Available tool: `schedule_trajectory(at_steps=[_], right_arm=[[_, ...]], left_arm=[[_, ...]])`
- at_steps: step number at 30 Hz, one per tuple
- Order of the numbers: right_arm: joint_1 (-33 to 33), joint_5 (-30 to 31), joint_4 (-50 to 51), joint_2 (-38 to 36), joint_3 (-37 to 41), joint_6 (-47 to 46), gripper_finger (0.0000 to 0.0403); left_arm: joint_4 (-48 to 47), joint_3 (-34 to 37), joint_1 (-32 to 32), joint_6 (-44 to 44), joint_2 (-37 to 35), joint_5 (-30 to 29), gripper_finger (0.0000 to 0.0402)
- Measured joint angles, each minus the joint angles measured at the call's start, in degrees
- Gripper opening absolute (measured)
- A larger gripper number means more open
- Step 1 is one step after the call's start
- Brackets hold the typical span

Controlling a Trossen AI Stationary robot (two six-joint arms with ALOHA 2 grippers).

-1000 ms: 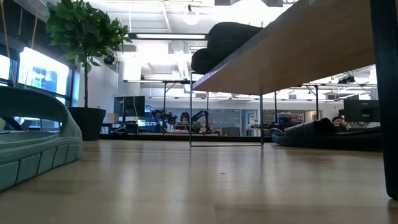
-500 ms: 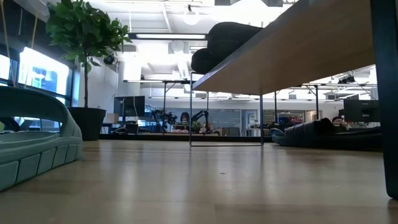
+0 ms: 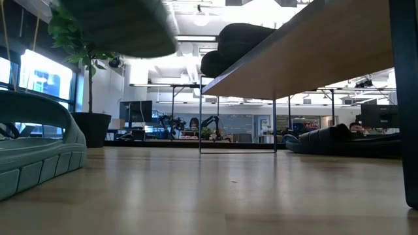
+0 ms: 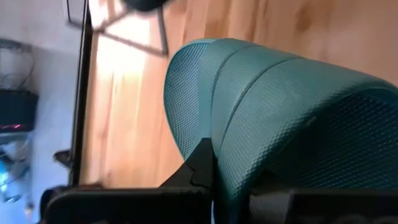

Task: Pick and place slides into the shelf
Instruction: Move the green slides under the shelf

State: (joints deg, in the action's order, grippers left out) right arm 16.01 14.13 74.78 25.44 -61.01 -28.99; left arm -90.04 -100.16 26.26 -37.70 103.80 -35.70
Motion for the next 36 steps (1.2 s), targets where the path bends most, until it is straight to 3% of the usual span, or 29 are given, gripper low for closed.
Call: schedule_trajectory(at_steps=[3, 9, 15, 22, 36], right_arm=[[0.0, 0.8, -0.1, 0.0, 0.0, 0.9, 0.0087], [0.0, 1.5, -1.5, 0.0, 0.0, 1.0, 0.0087], [0.0, 1.5, -2.2, 0.0, 0.0, 1.0, 0.0087], [0.0, 2.0, -2.2, 0.0, 0.0, 1.0, 0.0087], [0.0, 2.0, -2.7, 0.0, 0.0, 0.5, 0.0087]], left_arm=[[1.0, 5.3, -2.1, 2.4, -1.2, 0.5, 0.0000], [14.6, 12.5, -8.5, 20.2, -1.4, 2.9, 0.0000], [18.7, 19.8, -15.1, 31.8, -1.8, 1.9, 0.0000], [38.7, 26.2, -19.0, 46.0, -3.9, 2.6, 0.0000], [66.0, 42.7, -22.1, 50.1, -13.3, 6.4, 0.0000]])
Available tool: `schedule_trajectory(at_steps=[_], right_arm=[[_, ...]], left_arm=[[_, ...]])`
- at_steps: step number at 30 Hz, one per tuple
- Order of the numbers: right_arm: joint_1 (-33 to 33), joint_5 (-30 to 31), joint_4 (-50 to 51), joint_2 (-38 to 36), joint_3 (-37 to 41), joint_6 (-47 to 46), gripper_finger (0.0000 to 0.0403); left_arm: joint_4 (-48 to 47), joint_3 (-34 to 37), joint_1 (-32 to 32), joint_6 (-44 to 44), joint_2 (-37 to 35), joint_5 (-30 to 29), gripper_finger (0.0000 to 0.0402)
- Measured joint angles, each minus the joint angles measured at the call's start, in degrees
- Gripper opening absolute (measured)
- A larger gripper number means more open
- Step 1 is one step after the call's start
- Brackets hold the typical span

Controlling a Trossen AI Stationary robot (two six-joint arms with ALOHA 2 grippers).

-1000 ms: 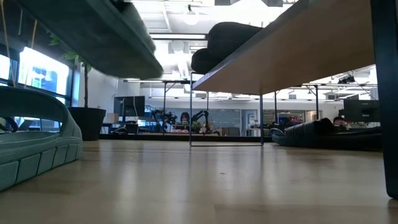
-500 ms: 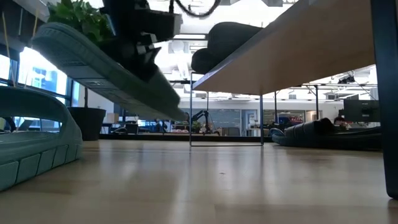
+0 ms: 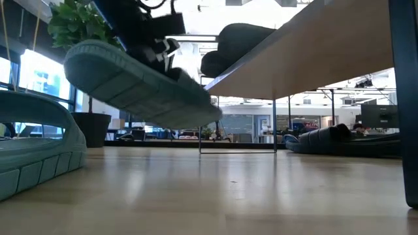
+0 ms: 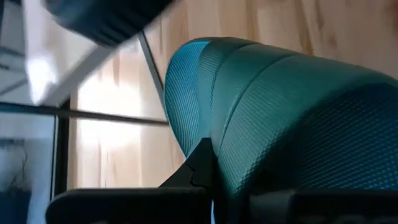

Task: Pick and place slides into the shelf
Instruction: Move the green slides under the shelf

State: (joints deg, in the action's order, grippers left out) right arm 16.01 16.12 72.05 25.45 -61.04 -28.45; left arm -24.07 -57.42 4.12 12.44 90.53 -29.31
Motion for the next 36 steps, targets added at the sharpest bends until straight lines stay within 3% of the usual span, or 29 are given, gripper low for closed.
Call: schedule_trajectory(at_steps=[19, 22, 26, 36], right_arm=[[0.0, 0.0, 0.0, 0.0, 0.0, -2.6, 0.0087], [0.0, 0.0, 0.0, 0.0, 0.0, -2.6, 0.0087], [0.0, 0.0, 0.0, 0.0, 0.0, -2.6, 0.0087], [0.0, 0.3, 0.0, 0.0, 0.0, -2.6, 0.0087]], left_arm=[[10.9, 4.8, -6.1, 11.7, 0.6, 6.3, 0.0000], [11.0, 4.8, -6.9, 13.4, 0.6, 9.5, 0.0004], [11.2, 4.8, -8.2, 14.2, 0.6, 14.2, 0.0024], [12.1, 4.8, -8.4, 19.3, 0.6, 14.3, 0.0092]])
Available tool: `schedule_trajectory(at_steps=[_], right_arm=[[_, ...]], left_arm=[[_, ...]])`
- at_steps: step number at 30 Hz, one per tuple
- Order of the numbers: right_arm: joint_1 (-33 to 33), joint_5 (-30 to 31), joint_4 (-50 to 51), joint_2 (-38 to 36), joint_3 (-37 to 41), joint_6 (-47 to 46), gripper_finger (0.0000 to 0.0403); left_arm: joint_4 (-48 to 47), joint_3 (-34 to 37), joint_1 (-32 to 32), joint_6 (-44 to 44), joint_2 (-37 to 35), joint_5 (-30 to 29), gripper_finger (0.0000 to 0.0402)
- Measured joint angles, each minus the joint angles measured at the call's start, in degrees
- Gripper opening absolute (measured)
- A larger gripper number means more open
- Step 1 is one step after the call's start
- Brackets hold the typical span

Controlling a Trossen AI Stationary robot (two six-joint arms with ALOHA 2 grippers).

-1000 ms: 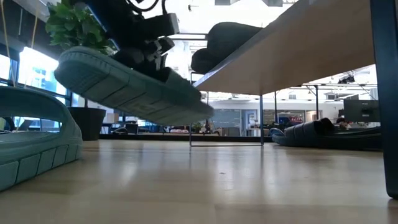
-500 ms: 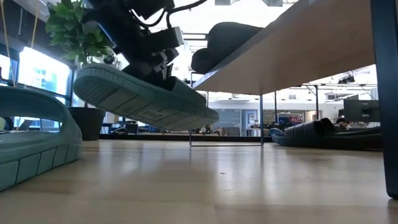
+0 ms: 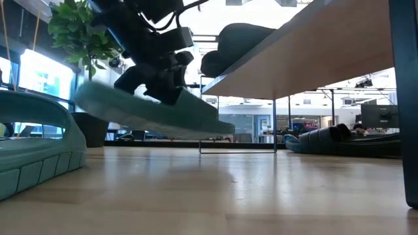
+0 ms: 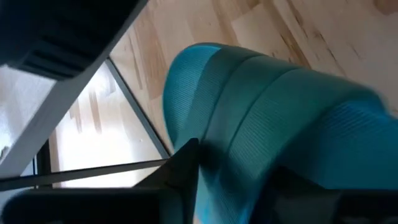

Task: Pick and place slides into the shelf
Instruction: Move the green slides under the shelf

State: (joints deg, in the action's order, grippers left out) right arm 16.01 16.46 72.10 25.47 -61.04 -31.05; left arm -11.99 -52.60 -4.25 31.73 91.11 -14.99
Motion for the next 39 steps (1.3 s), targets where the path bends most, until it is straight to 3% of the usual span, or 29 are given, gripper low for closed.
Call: schedule_trajectory(at_steps=[13, 24, 32, 39], right_arm=[[0.0, 2.0, 0.0, 0.0, 0.0, 0.0, 0.0087], [0.0, 2.0, 0.0, 0.0, 0.0, 0.0, 0.0087], [0.0, 1.9, 0.1, 0.0, 0.0, 0.2, 0.0087], [0.0, 1.8, 0.1, 0.0, 0.0, 2.8, 0.0087]], left_arm=[[-2.5, -0.3, -0.2, 0.1, 0.0, -3.1, 0.0187], [-29.9, -15.3, -0.2, -16.7, 0.0, -1.8, 0.0191], [-51.6, -27.0, 0.4, -33.2, 0.0, 12.3, 0.0157], [-54.7, -27.6, 5.9, -42.8, 0.0, 26.6, 0.0110]])
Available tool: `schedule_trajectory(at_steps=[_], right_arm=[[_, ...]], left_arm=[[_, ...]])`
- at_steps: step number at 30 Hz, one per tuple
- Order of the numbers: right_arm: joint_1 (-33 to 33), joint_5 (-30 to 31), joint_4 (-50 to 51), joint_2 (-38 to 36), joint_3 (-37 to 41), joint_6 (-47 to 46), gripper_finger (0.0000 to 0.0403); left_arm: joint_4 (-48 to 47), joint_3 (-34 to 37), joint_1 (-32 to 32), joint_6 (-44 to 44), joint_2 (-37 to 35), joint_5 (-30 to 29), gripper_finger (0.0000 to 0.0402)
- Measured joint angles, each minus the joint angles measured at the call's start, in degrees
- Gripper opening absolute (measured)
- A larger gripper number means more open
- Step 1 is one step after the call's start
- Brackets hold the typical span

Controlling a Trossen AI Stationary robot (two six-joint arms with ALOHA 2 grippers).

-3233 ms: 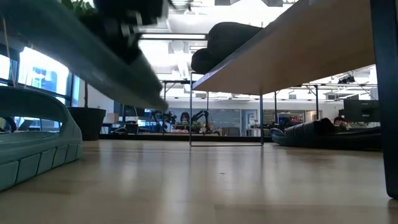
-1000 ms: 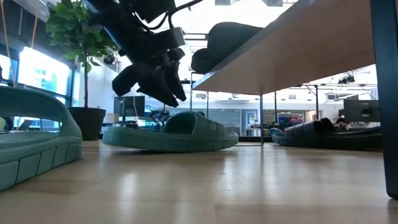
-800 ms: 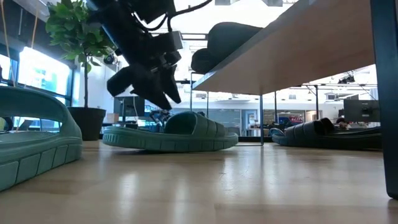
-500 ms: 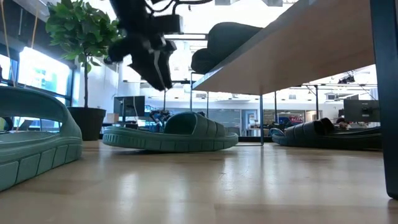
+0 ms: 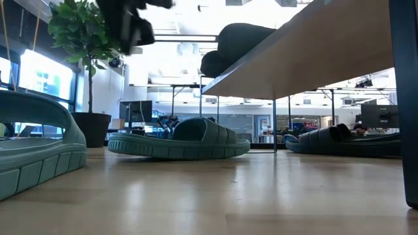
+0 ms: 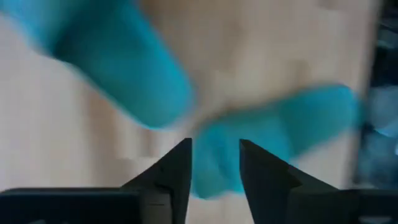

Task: Pick and place slides into the shelf
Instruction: Move the green slides under the shelf

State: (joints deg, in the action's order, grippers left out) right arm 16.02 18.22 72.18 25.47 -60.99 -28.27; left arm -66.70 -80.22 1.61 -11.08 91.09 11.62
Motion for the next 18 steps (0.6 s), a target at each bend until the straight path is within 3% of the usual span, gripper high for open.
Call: schedule_trajectory(at_steps=[3, 8, 14, 18], right_arm=[[0.0, 0.0, 0.0, 0.0, 0.0, 0.1, 0.0087], [0.0, 0.0, 0.0, 0.0, 0.0, 0.7, 0.0087], [0.0, 0.0, 0.0, 0.0, 0.0, 2.8, 0.0087], [0.0, -0.6, 0.0, 0.0, 0.0, 2.8, 0.0087]], left_arm=[[3.7, 2.3, 3.9, -4.3, 0.0, 1.8, 0.0089], [11.3, 6.1, 8.8, -14.6, 0.0, -2.9, 0.0053], [24.3, 12.0, 9.7, -23.9, 0.1, -4.7, 0.0006], [24.0, 15.4, 9.6, -27.9, 1.3, -5.3, 0.0010]])
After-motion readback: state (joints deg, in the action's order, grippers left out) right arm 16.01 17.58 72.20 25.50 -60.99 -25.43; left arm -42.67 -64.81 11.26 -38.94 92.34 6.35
